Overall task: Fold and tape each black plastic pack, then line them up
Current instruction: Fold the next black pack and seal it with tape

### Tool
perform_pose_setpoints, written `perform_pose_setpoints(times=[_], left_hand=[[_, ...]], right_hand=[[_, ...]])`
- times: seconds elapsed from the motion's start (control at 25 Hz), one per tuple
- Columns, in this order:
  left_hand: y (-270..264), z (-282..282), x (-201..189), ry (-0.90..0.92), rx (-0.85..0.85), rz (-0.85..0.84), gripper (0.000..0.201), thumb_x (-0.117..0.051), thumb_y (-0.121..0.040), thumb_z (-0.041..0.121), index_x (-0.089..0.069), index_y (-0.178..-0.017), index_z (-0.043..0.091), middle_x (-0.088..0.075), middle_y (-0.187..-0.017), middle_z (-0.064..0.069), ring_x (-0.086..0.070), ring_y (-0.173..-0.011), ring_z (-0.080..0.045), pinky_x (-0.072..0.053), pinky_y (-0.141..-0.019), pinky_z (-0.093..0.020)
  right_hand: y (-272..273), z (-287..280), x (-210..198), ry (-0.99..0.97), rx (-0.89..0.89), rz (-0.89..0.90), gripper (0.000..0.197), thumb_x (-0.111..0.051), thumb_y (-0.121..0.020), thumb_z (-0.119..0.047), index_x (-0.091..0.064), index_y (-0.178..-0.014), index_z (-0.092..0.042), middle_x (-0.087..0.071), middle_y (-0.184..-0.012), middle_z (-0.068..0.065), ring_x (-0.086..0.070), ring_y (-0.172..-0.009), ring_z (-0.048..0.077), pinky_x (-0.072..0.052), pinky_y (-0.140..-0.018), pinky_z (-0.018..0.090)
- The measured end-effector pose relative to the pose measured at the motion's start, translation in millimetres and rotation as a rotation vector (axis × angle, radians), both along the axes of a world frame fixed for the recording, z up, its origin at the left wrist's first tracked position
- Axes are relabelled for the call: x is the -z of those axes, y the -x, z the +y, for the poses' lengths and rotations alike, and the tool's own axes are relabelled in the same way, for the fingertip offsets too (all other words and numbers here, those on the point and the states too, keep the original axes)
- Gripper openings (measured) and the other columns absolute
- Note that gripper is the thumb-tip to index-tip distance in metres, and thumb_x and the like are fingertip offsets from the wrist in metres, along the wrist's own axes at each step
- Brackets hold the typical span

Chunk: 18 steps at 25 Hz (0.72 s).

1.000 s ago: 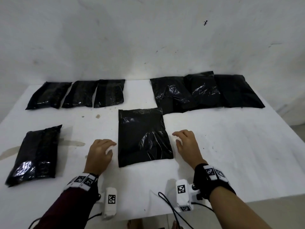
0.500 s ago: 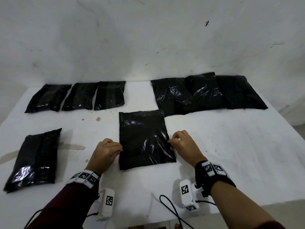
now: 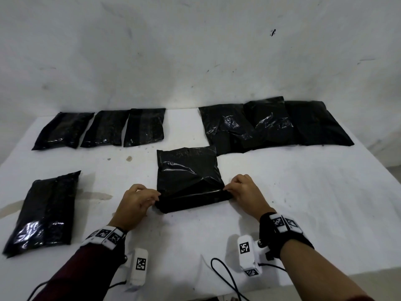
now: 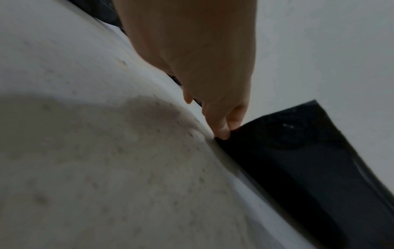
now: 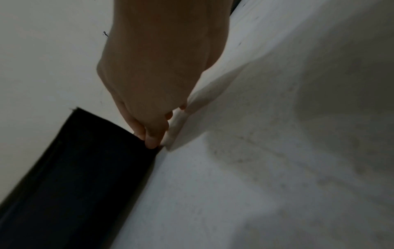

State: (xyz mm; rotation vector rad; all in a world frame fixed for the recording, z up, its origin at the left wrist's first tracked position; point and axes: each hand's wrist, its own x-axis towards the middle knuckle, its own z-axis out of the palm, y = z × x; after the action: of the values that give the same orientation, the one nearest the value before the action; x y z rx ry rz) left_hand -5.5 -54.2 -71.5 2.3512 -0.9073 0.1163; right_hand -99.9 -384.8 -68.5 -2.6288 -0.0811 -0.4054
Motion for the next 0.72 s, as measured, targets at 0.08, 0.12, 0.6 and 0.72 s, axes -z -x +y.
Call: perform_pose_setpoints(times=[0.08, 0.12, 0.6, 0.72], left_hand=[[1, -5, -4, 0.040, -0.111, 0.147, 0.014, -0.059, -0.086, 0.007, -0.071, -0.091, 0.009, -0.064, -0.094, -0.007, -0.047, -0.086, -0.011, -0.037, -0.073, -0.018], [1, -7, -6, 0.049, -0.172, 0.232, 0.013, -0.059, -0.087, 0.005, -0.069, -0.095, 0.009, -0.059, -0.093, -0.006, -0.049, -0.087, -0.014, -0.035, -0.074, -0.020], [-1, -30, -27, 0.355, -0.335, 0.614, 0.023, -0.046, -0.095, 0.008, -0.048, -0.073, 0.012, -0.052, -0.067, 0.000, -0.046, -0.068, -0.014, -0.035, -0.069, -0.027], [-5, -33, -19, 0.302, -0.439, 0.576, 0.026, -0.047, -0.095, 0.009, -0.048, -0.070, 0.017, -0.053, -0.065, 0.000, -0.048, -0.068, -0.018, -0.035, -0.071, -0.032]], right_hand=[[-4, 1, -1, -0.117, 0.056, 0.067, 0.010, -0.066, -0.077, -0.009, -0.074, -0.080, -0.006, -0.060, -0.077, 0.009, -0.052, -0.079, 0.027, -0.043, -0.071, 0.025], [-5, 1, -5, -0.203, 0.086, 0.127, 0.008, -0.066, -0.081, -0.008, -0.073, -0.082, -0.004, -0.060, -0.081, 0.009, -0.050, -0.084, 0.024, -0.038, -0.074, 0.018], [-26, 18, -34, -0.765, 0.236, 0.207, 0.027, -0.055, -0.090, -0.005, -0.053, -0.065, -0.016, -0.050, -0.063, -0.002, -0.042, -0.061, 0.008, -0.036, -0.060, 0.017], [-31, 22, -32, -0.757, 0.264, 0.282, 0.028, -0.051, -0.092, -0.008, -0.050, -0.065, -0.015, -0.049, -0.063, -0.001, -0.042, -0.063, 0.013, -0.036, -0.062, 0.025]])
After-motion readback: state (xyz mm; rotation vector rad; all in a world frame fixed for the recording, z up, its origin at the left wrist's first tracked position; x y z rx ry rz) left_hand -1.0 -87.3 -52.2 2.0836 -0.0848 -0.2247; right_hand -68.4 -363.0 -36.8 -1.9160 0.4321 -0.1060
